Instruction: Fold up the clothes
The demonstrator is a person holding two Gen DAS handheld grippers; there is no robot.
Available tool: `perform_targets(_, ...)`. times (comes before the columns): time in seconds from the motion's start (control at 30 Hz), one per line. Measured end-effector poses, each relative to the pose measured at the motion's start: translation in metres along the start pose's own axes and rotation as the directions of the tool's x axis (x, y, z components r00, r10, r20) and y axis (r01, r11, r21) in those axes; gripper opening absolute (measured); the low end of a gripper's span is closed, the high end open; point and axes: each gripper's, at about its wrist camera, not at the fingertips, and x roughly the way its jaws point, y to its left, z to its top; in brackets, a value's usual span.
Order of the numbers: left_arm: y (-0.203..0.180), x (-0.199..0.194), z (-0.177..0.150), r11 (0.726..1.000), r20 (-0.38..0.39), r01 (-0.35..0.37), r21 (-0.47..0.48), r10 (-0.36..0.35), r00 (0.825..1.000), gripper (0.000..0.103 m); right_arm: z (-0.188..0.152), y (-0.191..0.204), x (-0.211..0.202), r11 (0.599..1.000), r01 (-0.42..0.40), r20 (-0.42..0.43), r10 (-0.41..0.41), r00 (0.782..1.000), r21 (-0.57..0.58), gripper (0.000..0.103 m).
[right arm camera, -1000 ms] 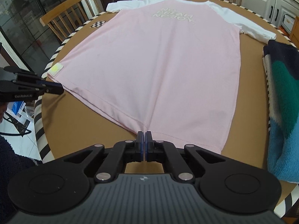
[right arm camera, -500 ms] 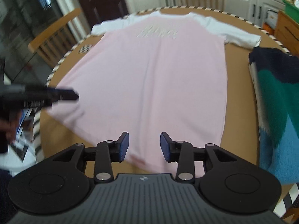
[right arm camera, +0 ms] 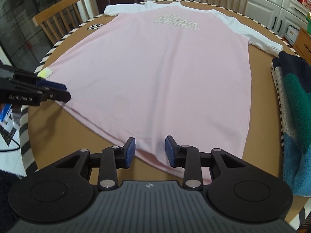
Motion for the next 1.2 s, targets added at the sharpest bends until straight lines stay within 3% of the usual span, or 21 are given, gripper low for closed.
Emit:
perform_targets(0.07,0.001,-0.007,0.000,1.000,-0.002,0.002,-0.015,-0.002,1.000,0.024,0.001,-0.002,-0.005,1.000,-0.005,-0.019,0.005,1.000,0.011,0.036)
perform_targets(0.13,0.006,-0.017,0.004,0.999,0.043,-0.048,-0.017,0.049,0.998,0.025,0.004,-0.010,-0.019,0.999,0.020,0.035,-0.022,0.999,0.050,0.034)
perform_targets(0.2,0.012,-0.027,0.008,0.995,0.088,-0.098,-0.022,0.100,0.991,0.039,0.007,-0.024,-0.031,0.990,0.099,0.093,-0.109,0.990,0.102,0.051)
perform_targets(0.23,0.016,-0.031,0.010,0.991,0.104,-0.130,-0.031,0.133,0.986,0.050,0.007,-0.033,-0.034,0.981,0.144,0.101,-0.158,0.982,0.133,0.055)
perform_targets(0.3,0.036,-0.029,0.013,0.969,0.096,-0.228,-0.091,0.236,0.967,0.052,0.005,-0.055,-0.030,0.957,0.202,0.051,-0.217,0.975,0.207,0.054)
perform_targets(0.4,0.067,-0.022,0.011,0.940,0.013,-0.249,-0.235,0.259,0.966,0.051,-0.004,-0.083,-0.021,0.917,0.157,-0.028,-0.158,0.987,0.366,0.051)
perform_targets(0.43,0.074,-0.020,0.009,0.930,-0.006,-0.249,-0.270,0.256,0.967,0.051,-0.007,-0.085,-0.021,0.911,0.145,-0.024,-0.147,0.989,0.386,0.051)
perform_targets(0.47,0.074,-0.020,0.008,0.930,-0.004,-0.248,-0.271,0.256,0.967,0.050,-0.010,-0.086,-0.021,0.908,0.136,-0.020,-0.140,0.990,0.395,0.035)
perform_targets(0.5,0.074,-0.020,0.008,0.930,-0.001,-0.247,-0.272,0.256,0.967,0.049,-0.010,-0.083,-0.021,0.916,0.135,-0.020,-0.137,0.990,0.378,0.010)
perform_targets(0.53,0.072,-0.020,0.007,0.932,-0.001,-0.245,-0.266,0.254,0.967,0.049,-0.011,-0.080,-0.020,0.926,0.136,-0.022,-0.138,0.990,0.353,0.004)
perform_targets(0.6,0.062,-0.019,0.006,0.944,-0.006,-0.238,-0.229,0.243,0.970,0.042,-0.010,-0.074,-0.020,0.947,0.155,-0.030,-0.153,0.988,0.280,0.003)
perform_targets(0.73,0.042,-0.020,0.002,0.960,-0.024,-0.193,-0.203,0.192,0.981,0.016,-0.011,-0.074,-0.026,0.955,0.216,-0.059,-0.208,0.976,0.203,0.003)
perform_targets(0.97,0.018,-0.029,-0.011,0.970,-0.054,-0.176,-0.168,0.169,0.984,0.017,-0.032,-0.087,-0.039,0.954,0.224,-0.081,-0.212,0.974,0.200,0.004)
perform_targets(1.03,0.017,-0.032,-0.013,0.970,-0.053,-0.182,-0.164,0.175,0.983,0.019,-0.034,-0.085,-0.039,0.952,0.236,-0.071,-0.226,0.972,0.197,0.009)
perform_targets(1.07,0.017,-0.033,-0.013,0.968,-0.053,-0.185,-0.168,0.178,0.983,0.022,-0.034,-0.084,-0.040,0.950,0.241,-0.067,-0.232,0.970,0.198,0.018)
perform_targets(1.1,0.018,-0.035,-0.012,0.966,-0.058,-0.193,-0.175,0.185,0.981,0.024,-0.033,-0.084,-0.041,0.949,0.242,-0.067,-0.233,0.970,0.200,0.041)
perform_targets(1.13,0.019,-0.037,-0.011,0.960,-0.063,-0.211,-0.181,0.203,0.977,0.035,-0.031,-0.084,-0.043,0.949,0.243,-0.066,-0.234,0.970,0.201,0.050)
perform_targets(1.17,0.020,-0.040,-0.010,0.955,-0.060,-0.233,-0.183,0.226,0.972,0.043,-0.030,-0.083,-0.046,0.949,0.247,-0.058,-0.240,0.969,0.198,0.055)
perform_targets(1.2,0.021,-0.045,-0.008,0.952,-0.048,-0.248,-0.177,0.243,0.969,0.044,-0.028,-0.079,-0.052,0.949,0.258,-0.032,-0.256,0.966,0.184,0.055)
